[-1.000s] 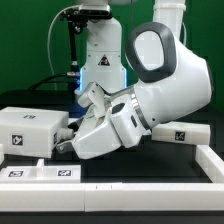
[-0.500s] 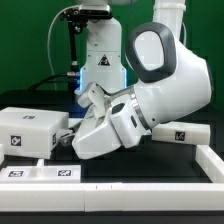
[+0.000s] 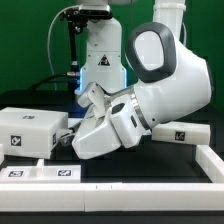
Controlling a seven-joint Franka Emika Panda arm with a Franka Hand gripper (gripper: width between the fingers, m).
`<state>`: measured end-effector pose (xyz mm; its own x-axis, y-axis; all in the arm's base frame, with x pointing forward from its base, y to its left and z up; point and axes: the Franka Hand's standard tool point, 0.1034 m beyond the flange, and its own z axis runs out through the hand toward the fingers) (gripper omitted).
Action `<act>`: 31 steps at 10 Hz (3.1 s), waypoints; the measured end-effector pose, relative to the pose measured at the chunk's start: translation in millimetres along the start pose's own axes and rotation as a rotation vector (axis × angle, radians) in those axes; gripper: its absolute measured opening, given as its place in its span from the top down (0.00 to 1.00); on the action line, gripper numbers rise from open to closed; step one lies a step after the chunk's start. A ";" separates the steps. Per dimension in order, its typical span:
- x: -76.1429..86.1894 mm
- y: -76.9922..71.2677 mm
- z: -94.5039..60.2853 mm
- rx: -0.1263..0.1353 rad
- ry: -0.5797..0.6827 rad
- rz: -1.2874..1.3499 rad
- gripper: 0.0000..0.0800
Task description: Assemble cabinet
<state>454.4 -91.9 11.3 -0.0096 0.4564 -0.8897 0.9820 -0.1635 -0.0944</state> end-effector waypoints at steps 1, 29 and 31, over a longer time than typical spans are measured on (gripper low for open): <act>-3.9 -0.1 -8.4 -0.007 -0.002 0.007 0.73; -124.1 20.9 -184.4 0.372 0.375 0.657 0.73; -121.7 20.1 -181.9 0.374 0.369 0.653 0.73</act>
Offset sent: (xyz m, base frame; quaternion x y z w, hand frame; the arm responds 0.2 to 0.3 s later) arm -0.0112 0.0004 0.0732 0.0847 0.0095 0.0770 0.9934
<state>509.6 8.3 198.9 0.6653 0.4157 -0.6202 0.6410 -0.7439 0.1891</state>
